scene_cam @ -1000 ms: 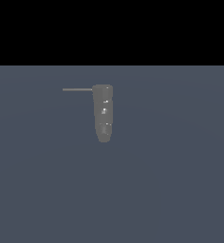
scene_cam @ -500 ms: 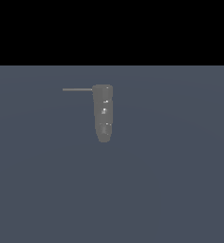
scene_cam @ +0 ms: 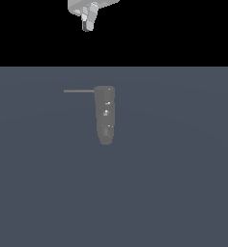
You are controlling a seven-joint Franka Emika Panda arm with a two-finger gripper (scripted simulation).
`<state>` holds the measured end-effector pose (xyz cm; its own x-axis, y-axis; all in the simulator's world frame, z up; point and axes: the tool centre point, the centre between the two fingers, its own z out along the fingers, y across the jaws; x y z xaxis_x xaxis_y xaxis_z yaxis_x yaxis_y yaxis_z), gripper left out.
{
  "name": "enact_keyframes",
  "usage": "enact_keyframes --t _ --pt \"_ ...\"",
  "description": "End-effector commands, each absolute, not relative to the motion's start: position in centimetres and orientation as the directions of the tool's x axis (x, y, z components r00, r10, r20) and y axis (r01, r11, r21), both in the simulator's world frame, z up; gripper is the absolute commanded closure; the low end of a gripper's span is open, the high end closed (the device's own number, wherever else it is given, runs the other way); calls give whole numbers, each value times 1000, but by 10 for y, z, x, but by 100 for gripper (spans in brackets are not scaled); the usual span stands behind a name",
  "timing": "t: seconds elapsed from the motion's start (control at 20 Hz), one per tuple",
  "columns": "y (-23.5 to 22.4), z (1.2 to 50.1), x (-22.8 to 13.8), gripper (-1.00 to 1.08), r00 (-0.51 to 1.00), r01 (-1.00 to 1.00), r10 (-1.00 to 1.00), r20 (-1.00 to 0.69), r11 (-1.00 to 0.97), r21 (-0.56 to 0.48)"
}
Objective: Turn on the faucet by rotating a designated handle.
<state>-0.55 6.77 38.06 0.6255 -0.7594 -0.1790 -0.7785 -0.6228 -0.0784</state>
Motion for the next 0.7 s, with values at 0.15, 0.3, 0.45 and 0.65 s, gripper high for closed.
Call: enact_keyframes --t 0.15,0.3,0.45,0.65 --pt "87 345 28 108 506 -861 -845 -174 -507 -41" --pt "97 325 45 108 438 -897 -884 -161 -441 -21" --pt "108 304 60 108 371 -928 -918 -142 -374 -5" --pt "124 275 79 108 281 -959 -953 -109 -284 10"
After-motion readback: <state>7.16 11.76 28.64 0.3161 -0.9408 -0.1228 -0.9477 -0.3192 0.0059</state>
